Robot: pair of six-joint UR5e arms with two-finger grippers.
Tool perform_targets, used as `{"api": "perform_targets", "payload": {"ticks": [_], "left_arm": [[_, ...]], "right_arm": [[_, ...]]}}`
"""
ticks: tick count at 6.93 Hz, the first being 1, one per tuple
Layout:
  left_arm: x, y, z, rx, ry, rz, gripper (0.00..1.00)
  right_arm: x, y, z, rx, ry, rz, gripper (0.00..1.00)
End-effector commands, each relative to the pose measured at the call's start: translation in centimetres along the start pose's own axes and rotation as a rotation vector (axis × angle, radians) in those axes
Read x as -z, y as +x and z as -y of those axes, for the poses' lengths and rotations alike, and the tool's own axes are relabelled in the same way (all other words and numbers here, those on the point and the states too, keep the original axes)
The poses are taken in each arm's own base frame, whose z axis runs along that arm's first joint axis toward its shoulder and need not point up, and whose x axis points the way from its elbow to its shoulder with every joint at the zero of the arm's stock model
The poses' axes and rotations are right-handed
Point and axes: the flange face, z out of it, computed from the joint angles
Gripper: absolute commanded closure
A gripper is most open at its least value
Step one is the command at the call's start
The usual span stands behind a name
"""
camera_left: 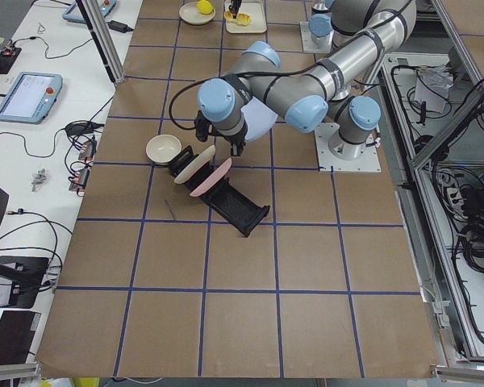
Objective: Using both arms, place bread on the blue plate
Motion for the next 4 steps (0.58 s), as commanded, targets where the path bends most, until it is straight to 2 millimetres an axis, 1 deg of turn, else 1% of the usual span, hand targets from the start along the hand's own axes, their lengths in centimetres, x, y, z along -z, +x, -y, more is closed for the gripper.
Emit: {"api": "perform_targets", "payload": {"ticks": [1, 2, 3, 4], "left_arm": [[-3.3, 12.7, 4.1, 0.077, 0.036, -0.089, 0.97], [-5.9, 18.4, 6.1, 0.125, 0.057, -0.082, 0.97], [-9.3, 23.7, 7.7, 0.160, 0.099, -0.052, 0.97], [-12.3, 28.9, 8.3, 0.211, 0.147, -0.031, 0.97]], "right_arm": [[4.8, -0.8, 1.4, 0.052, 0.094, 0.000, 0.93], [6.9, -1.6, 1.1, 0.070, 0.136, 0.007, 0.93], [9.5, -3.0, 0.2, 0.106, 0.185, 0.012, 0.93], [11.9, -5.7, -1.0, 0.170, 0.201, 0.021, 0.92]]}}
